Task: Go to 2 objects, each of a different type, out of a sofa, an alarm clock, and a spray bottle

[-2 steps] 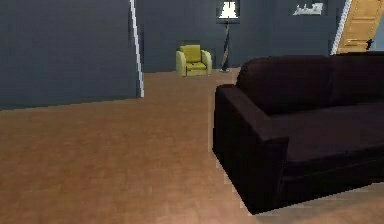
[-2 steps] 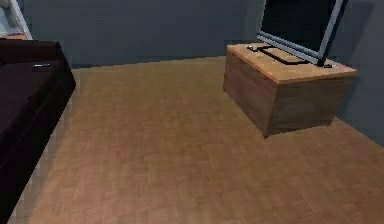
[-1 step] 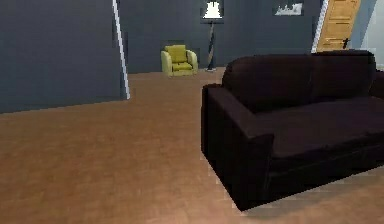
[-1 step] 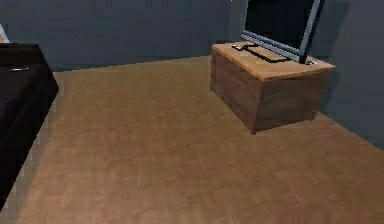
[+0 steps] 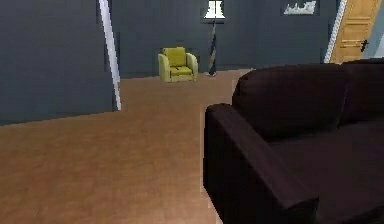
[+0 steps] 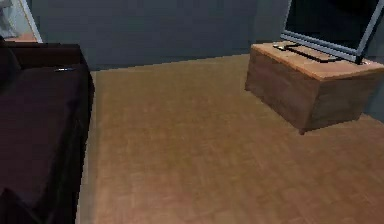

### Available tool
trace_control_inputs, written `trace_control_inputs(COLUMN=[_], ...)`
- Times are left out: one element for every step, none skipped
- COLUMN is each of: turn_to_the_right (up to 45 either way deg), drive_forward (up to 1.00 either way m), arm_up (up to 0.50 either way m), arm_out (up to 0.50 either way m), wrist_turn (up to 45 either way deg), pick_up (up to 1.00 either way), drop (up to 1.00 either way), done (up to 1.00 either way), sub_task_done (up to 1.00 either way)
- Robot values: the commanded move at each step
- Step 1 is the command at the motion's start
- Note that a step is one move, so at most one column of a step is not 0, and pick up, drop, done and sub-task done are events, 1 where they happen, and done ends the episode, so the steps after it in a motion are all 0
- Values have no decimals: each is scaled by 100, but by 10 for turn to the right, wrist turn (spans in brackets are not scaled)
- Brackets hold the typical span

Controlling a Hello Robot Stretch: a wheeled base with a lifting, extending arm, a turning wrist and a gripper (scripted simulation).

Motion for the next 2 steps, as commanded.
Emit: trace_control_inputs(turn_to_the_right=[450,0], drive_forward=[0,0], arm_up=[0,0], arm_out=[0,0], wrist_turn=[0,0], pick_up=[0,0], drop=[0,0], done=[0,0], sub_task_done=[0,100])
